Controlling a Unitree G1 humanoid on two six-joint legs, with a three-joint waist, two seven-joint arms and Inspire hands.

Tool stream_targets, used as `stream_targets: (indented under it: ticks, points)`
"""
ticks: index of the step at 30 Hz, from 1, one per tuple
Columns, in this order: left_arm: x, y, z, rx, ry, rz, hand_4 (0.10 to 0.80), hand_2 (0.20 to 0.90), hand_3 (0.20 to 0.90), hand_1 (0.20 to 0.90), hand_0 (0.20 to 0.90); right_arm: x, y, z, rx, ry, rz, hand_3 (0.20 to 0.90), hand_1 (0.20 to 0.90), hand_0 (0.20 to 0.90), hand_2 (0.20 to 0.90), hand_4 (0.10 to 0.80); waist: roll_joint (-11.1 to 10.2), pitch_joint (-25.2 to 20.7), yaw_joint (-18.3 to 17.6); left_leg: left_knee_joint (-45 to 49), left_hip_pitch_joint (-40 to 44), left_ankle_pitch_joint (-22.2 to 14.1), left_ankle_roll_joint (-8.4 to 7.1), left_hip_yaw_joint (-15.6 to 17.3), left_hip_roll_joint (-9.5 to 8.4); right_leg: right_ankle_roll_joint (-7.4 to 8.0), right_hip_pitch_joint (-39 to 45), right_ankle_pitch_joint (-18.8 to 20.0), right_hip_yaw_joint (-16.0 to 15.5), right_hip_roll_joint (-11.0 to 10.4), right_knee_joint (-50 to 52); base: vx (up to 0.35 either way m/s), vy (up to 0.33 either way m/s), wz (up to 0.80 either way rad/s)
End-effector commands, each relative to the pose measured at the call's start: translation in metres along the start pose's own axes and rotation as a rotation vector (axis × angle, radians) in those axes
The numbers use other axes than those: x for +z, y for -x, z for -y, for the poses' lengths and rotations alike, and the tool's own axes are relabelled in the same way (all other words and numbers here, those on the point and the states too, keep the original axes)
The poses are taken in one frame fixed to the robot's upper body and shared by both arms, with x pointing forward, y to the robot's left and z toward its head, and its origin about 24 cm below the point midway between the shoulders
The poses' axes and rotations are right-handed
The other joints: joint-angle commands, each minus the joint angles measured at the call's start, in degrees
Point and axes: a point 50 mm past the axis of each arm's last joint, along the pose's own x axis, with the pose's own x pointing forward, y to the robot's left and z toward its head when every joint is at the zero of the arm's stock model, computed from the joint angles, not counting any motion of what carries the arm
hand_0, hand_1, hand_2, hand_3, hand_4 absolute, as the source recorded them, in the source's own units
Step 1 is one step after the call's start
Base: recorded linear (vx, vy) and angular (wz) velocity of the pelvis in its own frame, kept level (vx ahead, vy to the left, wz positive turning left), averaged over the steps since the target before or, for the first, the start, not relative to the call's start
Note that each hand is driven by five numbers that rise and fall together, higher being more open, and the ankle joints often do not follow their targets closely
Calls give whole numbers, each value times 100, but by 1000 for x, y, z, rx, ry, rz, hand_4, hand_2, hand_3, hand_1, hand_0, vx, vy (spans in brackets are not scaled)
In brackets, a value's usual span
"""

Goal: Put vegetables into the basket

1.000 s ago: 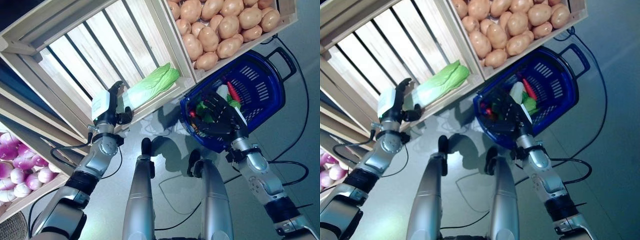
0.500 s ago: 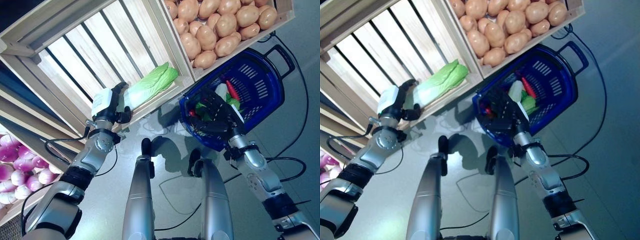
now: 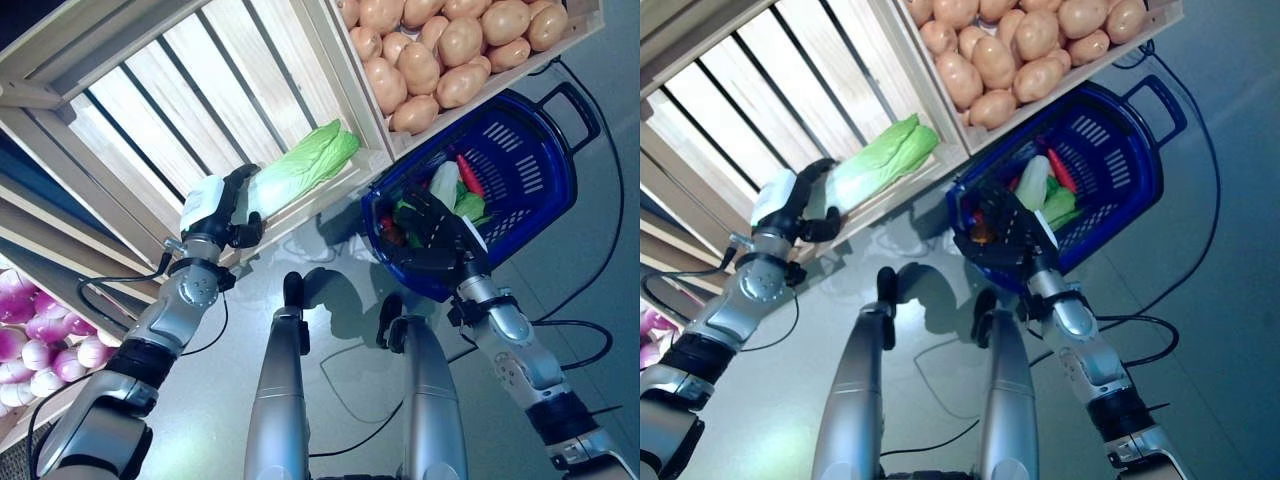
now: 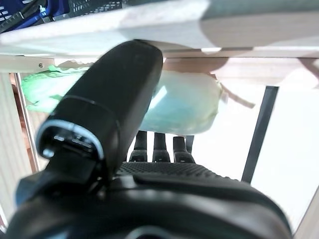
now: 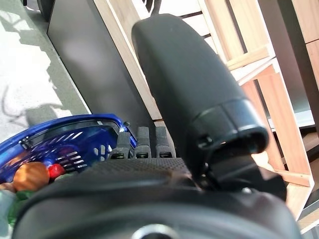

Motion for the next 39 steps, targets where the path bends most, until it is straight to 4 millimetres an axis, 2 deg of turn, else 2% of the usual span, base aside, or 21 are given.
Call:
stream_targets:
  ticks: [1,9,17,26,27,28,39]
  points:
    - [38,-4,-2,2,115,172,800,900,900,900,900,49,3,-2,39,22,222,900,900,900,900,800,235,-6,-183,275,262,-718,166,328,81,109,355,650,-51,-44,-573,0,0,0]
    - [46,3,1,-70,154,207,800,900,900,900,900,51,6,1,33,29,228,900,900,900,900,800,277,-6,-156,123,281,-641,170,335,71,106,390,699,-89,-39,-717,0,0,0]
    - [42,2,22,-224,219,140,800,900,900,900,900,53,2,-2,51,34,230,900,900,900,900,800,252,-6,-189,133,238,-604,177,358,107,109,344,716,-89,-28,-677,0,0,0]
    - [30,-11,26,-187,119,55,800,900,900,900,900,52,-6,-4,58,19,230,900,900,900,900,800,156,-6,-248,231,206,-614,169,359,148,111,340,725,-93,-13,-632,0,0,0]
    - [29,-13,26,-178,106,44,547,521,521,521,521,52,-7,-5,59,15,229,900,900,900,900,800,142,-6,-249,244,204,-619,170,358,148,107,343,724,-98,-14,-629,0,0,0]
    - [29,-14,27,-173,96,41,400,300,300,300,300,52,-8,-5,59,14,230,900,900,900,900,800,136,-6,-253,255,194,-618,168,356,149,109,336,729,-98,-12,-625,0,0,0]
    - [29,-19,38,-174,55,26,400,300,300,300,300,49,-13,-12,60,7,231,900,900,900,900,800,61,-6,-270,273,196,-636,160,356,156,126,322,754,-83,0,-622,0,0,0]
